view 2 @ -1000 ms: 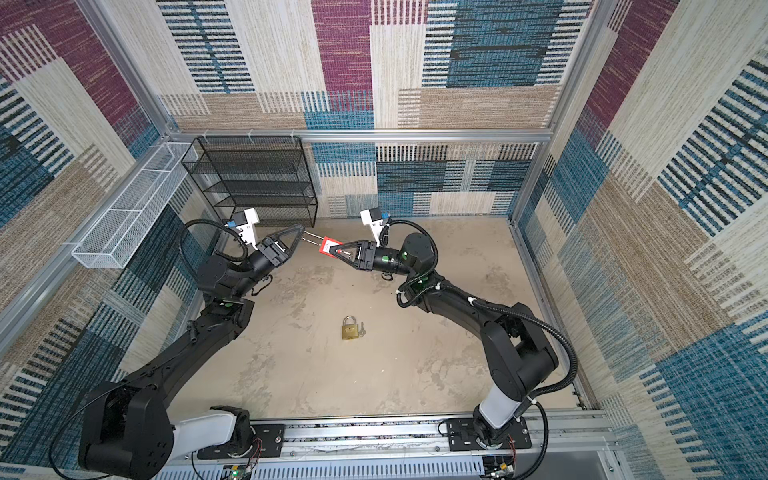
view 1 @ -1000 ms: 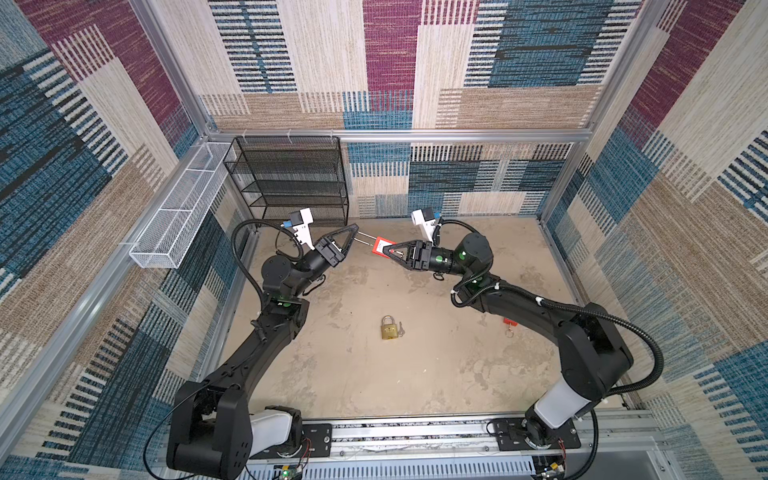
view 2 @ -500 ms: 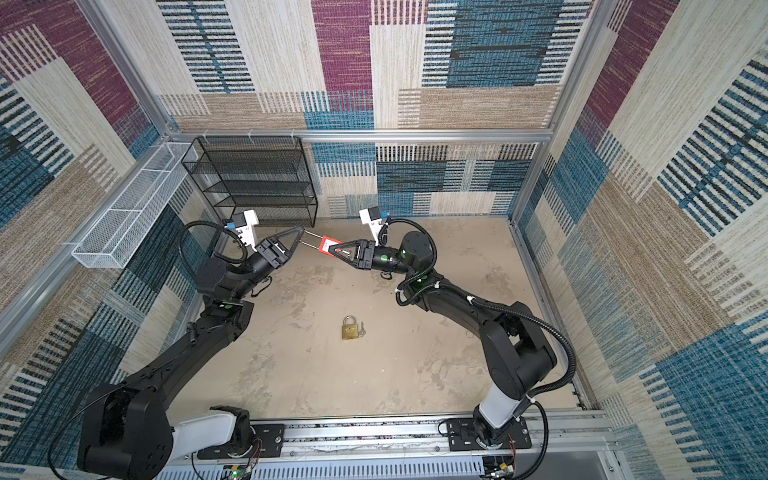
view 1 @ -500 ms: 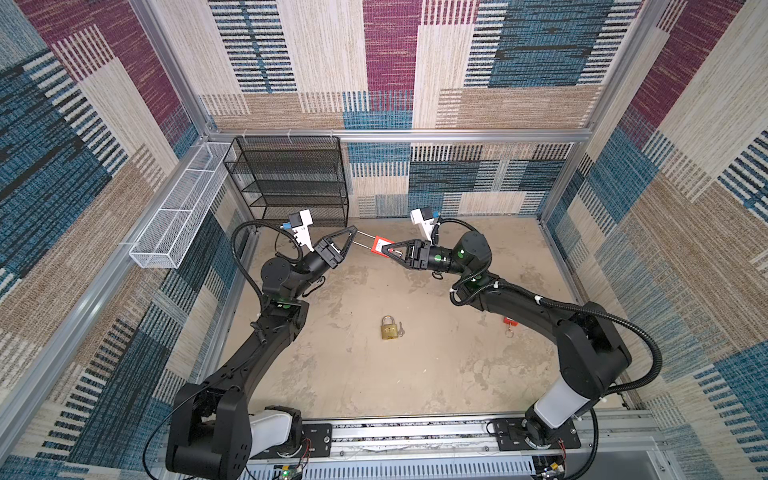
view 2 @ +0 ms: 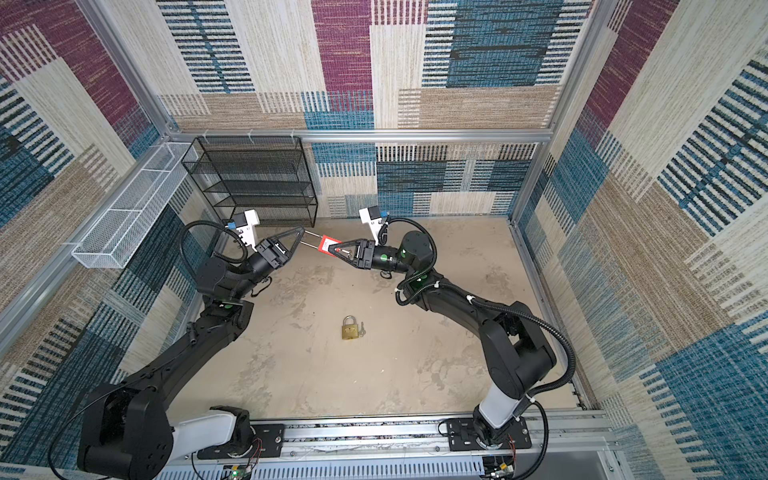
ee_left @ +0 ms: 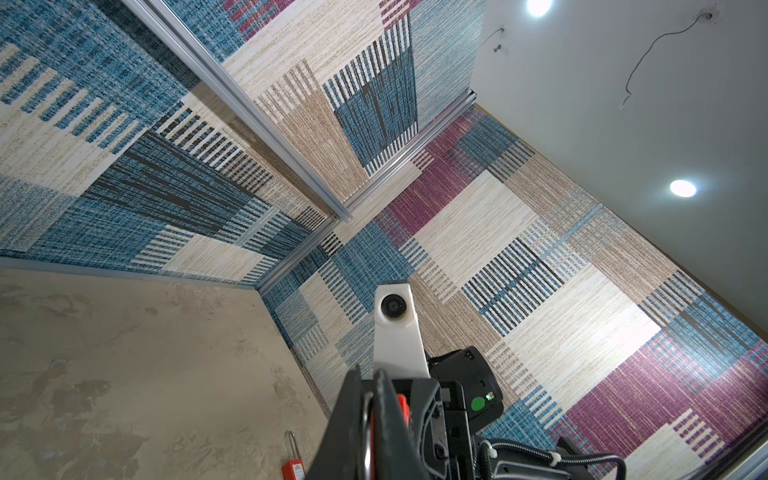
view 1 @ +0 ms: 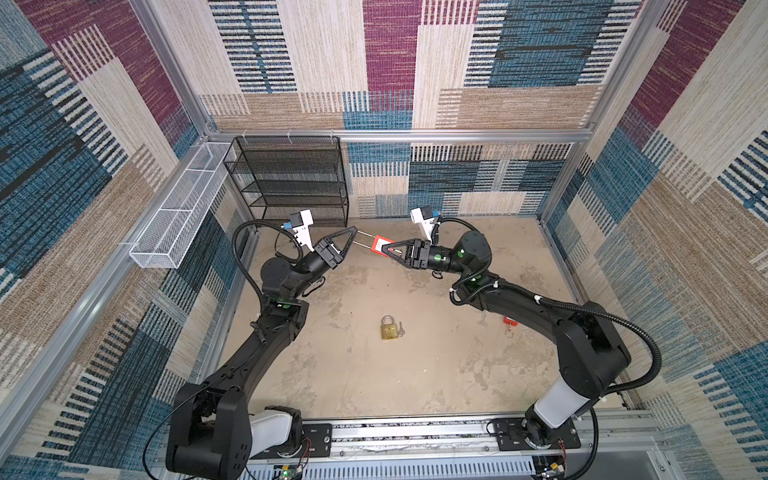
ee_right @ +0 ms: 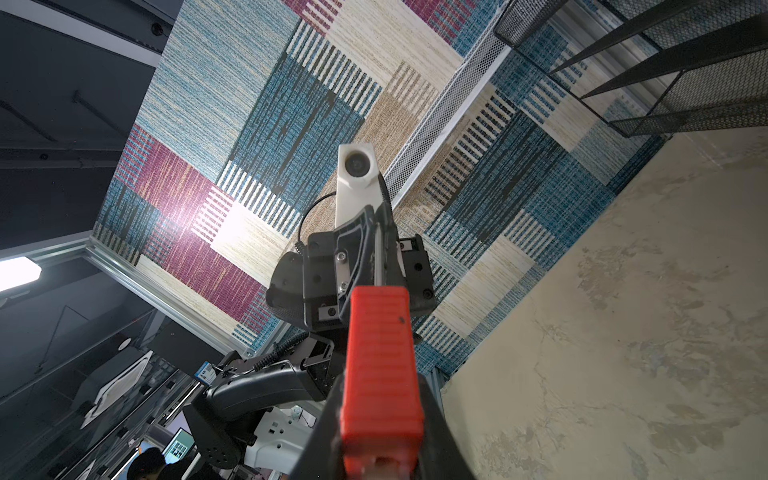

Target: Lock with the key

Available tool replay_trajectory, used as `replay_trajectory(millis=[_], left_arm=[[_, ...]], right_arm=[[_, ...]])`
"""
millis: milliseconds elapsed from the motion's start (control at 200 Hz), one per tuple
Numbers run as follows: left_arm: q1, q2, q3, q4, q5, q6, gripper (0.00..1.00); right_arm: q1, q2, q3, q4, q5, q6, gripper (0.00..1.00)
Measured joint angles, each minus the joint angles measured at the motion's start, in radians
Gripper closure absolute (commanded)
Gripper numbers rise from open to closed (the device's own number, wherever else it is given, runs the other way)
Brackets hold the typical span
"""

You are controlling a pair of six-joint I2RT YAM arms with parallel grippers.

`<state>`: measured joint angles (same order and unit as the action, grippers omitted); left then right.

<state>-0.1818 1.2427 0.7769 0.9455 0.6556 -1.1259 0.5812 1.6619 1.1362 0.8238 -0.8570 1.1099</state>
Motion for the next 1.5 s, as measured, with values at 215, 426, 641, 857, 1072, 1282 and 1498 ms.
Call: replay_trajectory(millis=[215, 426, 641, 857, 1072, 1282, 1498], left_arm=[[0.0, 0.014, -0.008, 0.038, 0.002, -0.024, 0.99], [0.001, 0.065, -0.007, 0.136, 0.018, -0.076, 1.0], [0.003, 0.073, -0.007, 0.158, 0.03, -0.079, 1.0], [0.003, 0.071, -0.02, 0.165, 0.023, -0.079, 1.0], [0.003, 0.058, -0.028, 0.157, 0.015, -0.076, 1.0], [0.003, 0.076, -0.034, 0.18, 0.025, -0.078, 1.0], [0.002, 0.087, -0.034, 0.207, 0.035, -0.083, 1.0]], right_arm=[[-0.001, 0.009, 0.009, 0.0, -0.007, 0.011, 0.96], [-0.003, 0.009, 0.009, 0.001, -0.005, 0.018, 0.96], [-0.003, 0.014, 0.013, 0.01, -0.007, 0.036, 0.96], [-0.004, 0.019, 0.018, 0.01, -0.018, 0.052, 0.96], [-0.004, 0.019, 0.024, 0.003, -0.03, 0.052, 0.96], [-0.004, 0.019, -0.005, 0.039, -0.023, 0.104, 0.97], [-0.004, 0.019, -0.022, 0.078, -0.021, 0.15, 0.97]])
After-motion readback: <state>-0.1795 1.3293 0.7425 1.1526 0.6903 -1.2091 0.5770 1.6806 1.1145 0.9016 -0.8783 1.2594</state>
